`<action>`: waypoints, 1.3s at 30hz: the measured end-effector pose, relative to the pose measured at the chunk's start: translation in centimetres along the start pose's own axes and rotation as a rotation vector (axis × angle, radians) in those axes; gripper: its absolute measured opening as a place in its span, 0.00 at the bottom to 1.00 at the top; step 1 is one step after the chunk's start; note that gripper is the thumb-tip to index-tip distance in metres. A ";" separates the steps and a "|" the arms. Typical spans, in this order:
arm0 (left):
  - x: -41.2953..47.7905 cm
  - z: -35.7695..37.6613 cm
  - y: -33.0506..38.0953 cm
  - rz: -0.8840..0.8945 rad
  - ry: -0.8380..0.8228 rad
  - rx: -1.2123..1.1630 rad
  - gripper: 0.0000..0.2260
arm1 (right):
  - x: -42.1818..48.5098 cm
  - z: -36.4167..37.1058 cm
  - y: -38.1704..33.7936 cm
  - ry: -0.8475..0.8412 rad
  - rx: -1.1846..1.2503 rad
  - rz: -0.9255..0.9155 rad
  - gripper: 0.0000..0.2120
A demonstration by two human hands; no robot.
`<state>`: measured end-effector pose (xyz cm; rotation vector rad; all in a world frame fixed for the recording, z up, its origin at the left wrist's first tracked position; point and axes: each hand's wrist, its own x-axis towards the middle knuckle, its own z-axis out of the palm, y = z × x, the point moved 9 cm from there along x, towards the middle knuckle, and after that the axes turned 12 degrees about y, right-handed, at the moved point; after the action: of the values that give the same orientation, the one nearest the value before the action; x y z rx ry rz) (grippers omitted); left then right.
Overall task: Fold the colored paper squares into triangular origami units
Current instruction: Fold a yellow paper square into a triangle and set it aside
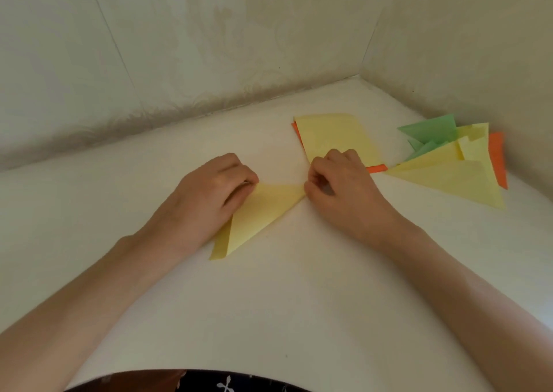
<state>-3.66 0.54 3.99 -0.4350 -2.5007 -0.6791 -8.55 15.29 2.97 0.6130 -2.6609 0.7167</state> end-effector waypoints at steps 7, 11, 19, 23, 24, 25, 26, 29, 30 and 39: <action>0.9 2.7 3.7 0.456 -0.202 0.175 0.31 | 0.2 0.5 0.2 -0.068 -0.007 0.028 0.06; 1.7 4.4 4.2 0.420 -0.410 0.239 0.33 | 0.2 0.6 0.4 -0.083 0.008 0.047 0.06; 1.2 4.3 3.7 0.240 -0.510 0.327 0.37 | 0.3 0.5 0.4 -0.063 -0.027 0.040 0.05; 0.1 3.8 4.5 0.270 -0.498 0.355 0.32 | 0.2 0.4 0.3 -0.036 -0.056 0.019 0.05; -0.1 3.4 4.7 0.257 -0.480 0.353 0.26 | 0.1 0.4 0.3 -0.031 -0.059 0.017 0.05; -0.4 2.8 5.0 0.291 -0.444 0.321 0.21 | 0.1 0.4 0.3 -0.028 -0.059 0.016 0.04; -0.6 2.2 5.3 0.359 -0.384 0.299 0.25 | 0.1 0.4 0.4 -0.024 -0.058 0.014 0.04; -2.0 1.7 4.5 0.444 -0.267 0.297 0.32 | 0.1 0.3 0.4 -0.005 -0.064 0.002 0.03; -2.3 1.3 4.8 0.452 -0.245 0.284 0.30 | 0.1 0.2 0.4 0.000 -0.071 -0.002 0.03; -5.1 -0.6 4.8 0.388 -0.180 0.178 0.24 | -0.2 -0.1 0.2 0.062 -0.078 -0.005 0.03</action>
<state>2.77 3.29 3.42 -0.9166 -2.5066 -0.2729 -8.47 15.58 2.90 0.5672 -2.6154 0.6171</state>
